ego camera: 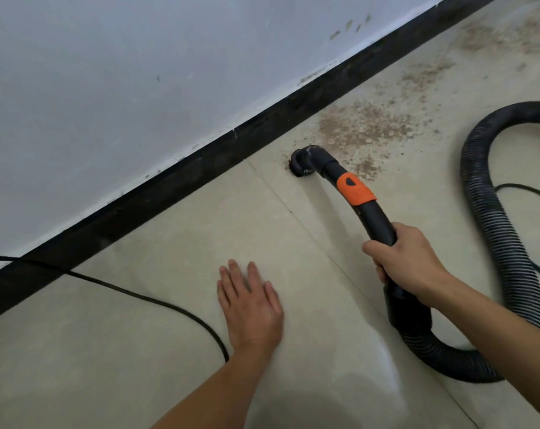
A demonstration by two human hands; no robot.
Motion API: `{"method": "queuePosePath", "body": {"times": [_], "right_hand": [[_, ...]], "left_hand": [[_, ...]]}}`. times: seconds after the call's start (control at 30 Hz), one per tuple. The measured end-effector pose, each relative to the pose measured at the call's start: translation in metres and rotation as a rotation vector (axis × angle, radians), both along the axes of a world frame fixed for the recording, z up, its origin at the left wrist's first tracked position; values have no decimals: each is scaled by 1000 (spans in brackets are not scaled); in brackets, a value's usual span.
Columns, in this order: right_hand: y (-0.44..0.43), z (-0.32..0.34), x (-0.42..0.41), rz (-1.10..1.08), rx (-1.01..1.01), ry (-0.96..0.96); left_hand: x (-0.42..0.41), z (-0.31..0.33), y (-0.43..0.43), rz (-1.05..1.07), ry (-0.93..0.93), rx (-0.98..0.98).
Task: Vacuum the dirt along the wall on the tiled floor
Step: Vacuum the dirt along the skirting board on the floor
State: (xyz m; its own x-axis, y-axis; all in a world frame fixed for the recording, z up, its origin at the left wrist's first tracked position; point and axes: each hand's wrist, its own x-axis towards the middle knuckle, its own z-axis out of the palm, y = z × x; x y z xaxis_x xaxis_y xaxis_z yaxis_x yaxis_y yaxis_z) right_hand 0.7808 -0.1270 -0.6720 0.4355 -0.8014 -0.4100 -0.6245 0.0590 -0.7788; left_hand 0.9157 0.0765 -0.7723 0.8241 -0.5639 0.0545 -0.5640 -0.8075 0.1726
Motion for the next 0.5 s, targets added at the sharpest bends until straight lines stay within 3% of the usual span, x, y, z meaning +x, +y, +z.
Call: {"method": "queuePosePath", "body": {"times": [0.4,0.5], "right_hand": [[-32,4,63,-33,5,-62],[-16,5,72,67,25,-47]], "left_hand": [[1,1,0,-14,2,24],[2,-1,0,-10,1,26]]}}
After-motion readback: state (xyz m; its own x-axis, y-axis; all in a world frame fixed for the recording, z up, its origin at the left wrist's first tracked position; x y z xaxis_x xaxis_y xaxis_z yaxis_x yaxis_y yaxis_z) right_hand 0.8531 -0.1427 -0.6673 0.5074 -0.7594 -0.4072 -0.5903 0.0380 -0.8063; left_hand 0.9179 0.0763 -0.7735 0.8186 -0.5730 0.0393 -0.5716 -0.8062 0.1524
